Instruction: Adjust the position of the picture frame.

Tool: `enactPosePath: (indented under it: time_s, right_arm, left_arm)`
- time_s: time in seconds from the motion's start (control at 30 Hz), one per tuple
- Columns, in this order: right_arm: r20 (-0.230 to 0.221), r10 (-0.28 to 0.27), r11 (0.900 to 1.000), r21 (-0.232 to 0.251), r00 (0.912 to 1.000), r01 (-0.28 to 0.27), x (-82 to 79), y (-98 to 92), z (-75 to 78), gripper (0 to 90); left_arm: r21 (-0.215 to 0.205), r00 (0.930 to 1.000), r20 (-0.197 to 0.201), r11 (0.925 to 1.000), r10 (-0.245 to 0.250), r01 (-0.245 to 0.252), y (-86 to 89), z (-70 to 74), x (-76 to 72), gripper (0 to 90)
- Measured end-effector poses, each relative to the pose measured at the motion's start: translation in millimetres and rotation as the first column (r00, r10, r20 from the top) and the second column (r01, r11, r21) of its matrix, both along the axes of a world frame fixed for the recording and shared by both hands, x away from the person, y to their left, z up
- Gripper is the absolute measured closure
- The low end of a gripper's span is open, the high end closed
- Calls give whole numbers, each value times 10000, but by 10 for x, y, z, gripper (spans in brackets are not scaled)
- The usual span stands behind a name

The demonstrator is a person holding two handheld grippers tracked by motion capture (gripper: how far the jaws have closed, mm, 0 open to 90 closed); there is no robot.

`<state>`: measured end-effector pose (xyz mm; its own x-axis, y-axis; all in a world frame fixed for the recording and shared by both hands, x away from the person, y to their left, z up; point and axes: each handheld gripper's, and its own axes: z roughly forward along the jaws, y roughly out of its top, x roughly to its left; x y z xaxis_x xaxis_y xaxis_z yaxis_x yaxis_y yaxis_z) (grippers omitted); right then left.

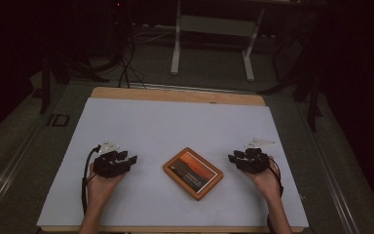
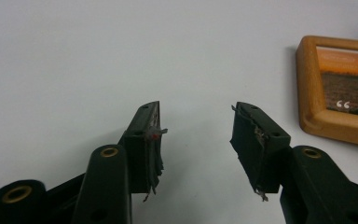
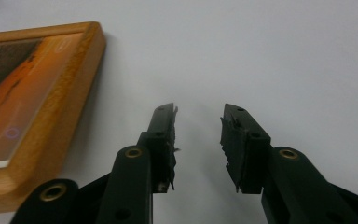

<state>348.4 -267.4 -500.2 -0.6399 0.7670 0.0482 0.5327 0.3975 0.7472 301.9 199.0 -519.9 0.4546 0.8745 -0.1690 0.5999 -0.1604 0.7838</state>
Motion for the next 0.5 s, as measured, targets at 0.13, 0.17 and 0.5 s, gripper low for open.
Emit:
enactPosePath:
  time_s: [0.13, 0.17, 0.5]
  right_arm:
    - [-128, 138, 9999, -33, 9998, -138, -7, 42, -1, 612]
    - [-125, 196, 9998, -27, 9997, -196, -5, 52, -1, 602]
    - [-338, 461, 9976, 525, 9984, -443, -31, 77, 59, 564]
  left_arm:
    - [94, 10000, 31, 9999, -44, 43, -38, 10, -18, 503]
    - [85, 10000, 56, 9999, -58, 57, -43, 15, -24, 497]
    - [205, 9996, 46, 9994, -262, 261, -87, 32, -40, 489]
